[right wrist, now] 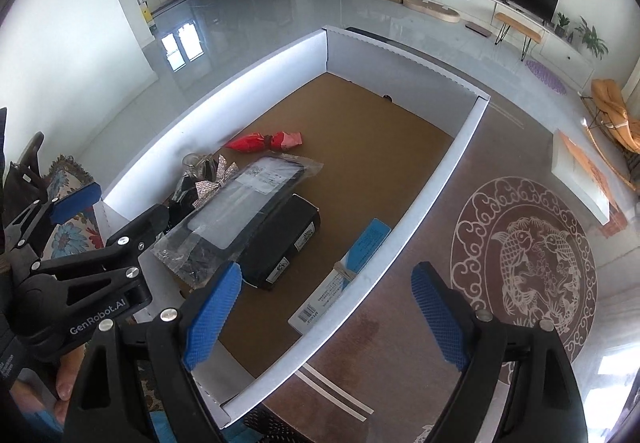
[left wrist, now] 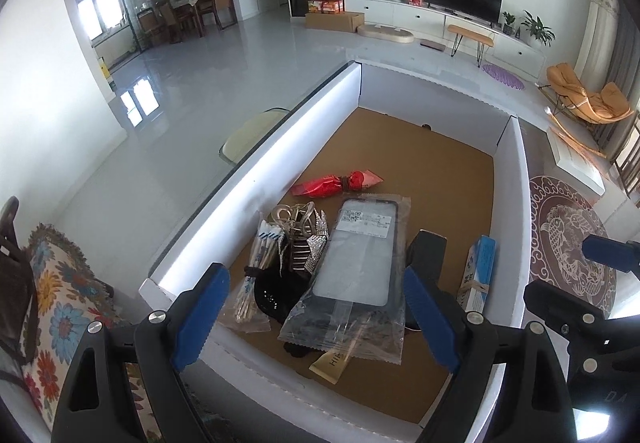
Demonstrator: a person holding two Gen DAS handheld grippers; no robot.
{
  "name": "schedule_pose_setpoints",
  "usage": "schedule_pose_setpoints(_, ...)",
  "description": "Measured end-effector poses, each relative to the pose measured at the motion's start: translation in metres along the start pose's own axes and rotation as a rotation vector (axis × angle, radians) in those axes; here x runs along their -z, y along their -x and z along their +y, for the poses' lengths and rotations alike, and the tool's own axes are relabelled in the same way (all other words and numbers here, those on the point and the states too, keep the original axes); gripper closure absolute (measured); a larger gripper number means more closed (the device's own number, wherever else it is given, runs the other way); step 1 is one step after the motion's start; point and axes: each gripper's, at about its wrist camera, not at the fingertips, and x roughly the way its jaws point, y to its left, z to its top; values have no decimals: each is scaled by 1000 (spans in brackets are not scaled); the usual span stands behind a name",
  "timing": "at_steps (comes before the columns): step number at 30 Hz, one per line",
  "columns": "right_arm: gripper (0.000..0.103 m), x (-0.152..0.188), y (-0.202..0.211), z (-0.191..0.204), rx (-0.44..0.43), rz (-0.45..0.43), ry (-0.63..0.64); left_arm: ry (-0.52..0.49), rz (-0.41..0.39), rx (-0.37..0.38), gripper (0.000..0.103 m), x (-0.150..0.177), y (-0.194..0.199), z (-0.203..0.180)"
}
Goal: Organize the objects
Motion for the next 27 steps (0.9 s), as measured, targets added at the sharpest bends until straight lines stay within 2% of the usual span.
schedule_pose_setpoints(20,15,0,2,5,-10,-5,3,24,-5,-15,15,1,2,5)
schedule_pose_setpoints(27,15,0,1,4,-11,-8,-6,58,-19,20,15,5,6,9)
